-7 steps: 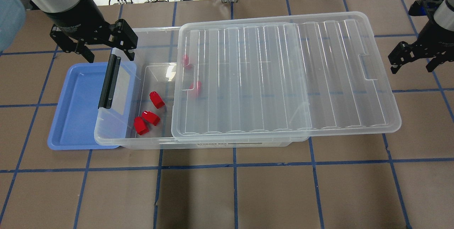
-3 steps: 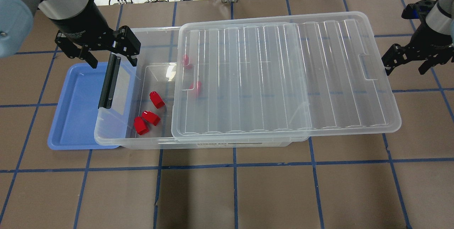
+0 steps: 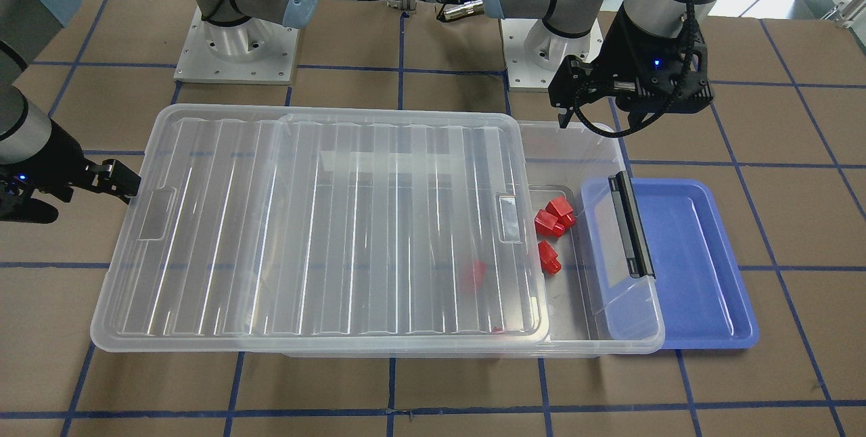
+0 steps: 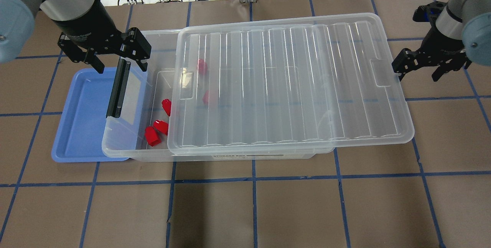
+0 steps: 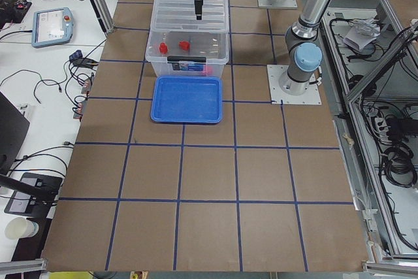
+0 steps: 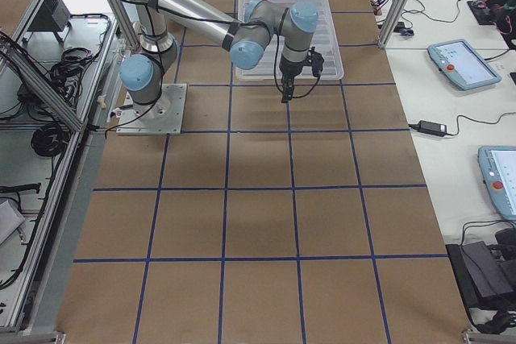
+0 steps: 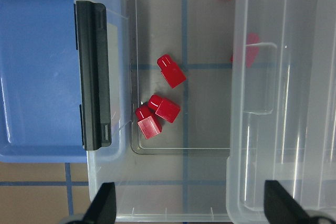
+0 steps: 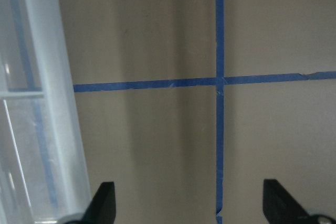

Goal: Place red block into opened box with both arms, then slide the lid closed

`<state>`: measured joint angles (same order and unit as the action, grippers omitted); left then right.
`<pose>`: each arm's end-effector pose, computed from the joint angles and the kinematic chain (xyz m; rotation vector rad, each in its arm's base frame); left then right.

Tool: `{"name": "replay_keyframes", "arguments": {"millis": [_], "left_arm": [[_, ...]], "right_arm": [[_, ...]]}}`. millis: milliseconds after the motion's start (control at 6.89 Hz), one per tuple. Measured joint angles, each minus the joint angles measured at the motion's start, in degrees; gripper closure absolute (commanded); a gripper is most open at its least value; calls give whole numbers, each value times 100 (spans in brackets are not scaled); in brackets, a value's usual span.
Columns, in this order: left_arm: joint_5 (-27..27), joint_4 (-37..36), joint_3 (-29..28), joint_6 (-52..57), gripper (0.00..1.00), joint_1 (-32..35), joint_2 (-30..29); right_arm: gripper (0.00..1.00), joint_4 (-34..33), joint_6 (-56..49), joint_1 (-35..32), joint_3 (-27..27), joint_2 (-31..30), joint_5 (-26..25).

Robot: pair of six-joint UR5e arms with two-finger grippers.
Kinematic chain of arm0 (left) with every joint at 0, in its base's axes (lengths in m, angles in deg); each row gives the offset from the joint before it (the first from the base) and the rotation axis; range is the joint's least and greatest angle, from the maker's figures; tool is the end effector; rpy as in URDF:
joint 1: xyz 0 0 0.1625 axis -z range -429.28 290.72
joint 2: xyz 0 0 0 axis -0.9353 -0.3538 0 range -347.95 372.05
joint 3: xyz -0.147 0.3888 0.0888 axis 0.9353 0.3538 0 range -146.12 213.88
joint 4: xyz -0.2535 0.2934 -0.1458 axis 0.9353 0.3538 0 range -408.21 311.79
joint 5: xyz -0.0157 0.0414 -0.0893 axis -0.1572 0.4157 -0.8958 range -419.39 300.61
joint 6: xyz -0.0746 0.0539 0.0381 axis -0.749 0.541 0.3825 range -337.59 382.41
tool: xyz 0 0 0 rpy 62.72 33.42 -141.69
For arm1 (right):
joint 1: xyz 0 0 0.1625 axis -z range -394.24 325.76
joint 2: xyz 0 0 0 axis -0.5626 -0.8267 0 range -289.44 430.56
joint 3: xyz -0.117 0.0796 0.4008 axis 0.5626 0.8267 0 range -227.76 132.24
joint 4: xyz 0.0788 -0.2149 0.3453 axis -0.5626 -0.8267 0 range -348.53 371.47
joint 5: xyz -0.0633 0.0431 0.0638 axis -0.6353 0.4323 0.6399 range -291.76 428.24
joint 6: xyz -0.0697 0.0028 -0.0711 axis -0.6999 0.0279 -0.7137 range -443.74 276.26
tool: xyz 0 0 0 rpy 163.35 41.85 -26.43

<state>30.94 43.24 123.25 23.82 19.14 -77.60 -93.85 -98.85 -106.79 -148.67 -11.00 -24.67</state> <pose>-0.1192 -0.4920 0.4938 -0.0047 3.1360 0.0135 -0.0350 -0.5392 0.3467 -0.0607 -3.1094 -0.1273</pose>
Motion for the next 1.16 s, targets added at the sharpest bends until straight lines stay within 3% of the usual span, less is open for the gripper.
{"name": "replay_keyframes", "arguments": {"millis": [1161], "left_arm": [[27,-231,8,-11,0,-22,28]], "right_arm": [[0,-473,876,-1344,13,77,-5]]}}
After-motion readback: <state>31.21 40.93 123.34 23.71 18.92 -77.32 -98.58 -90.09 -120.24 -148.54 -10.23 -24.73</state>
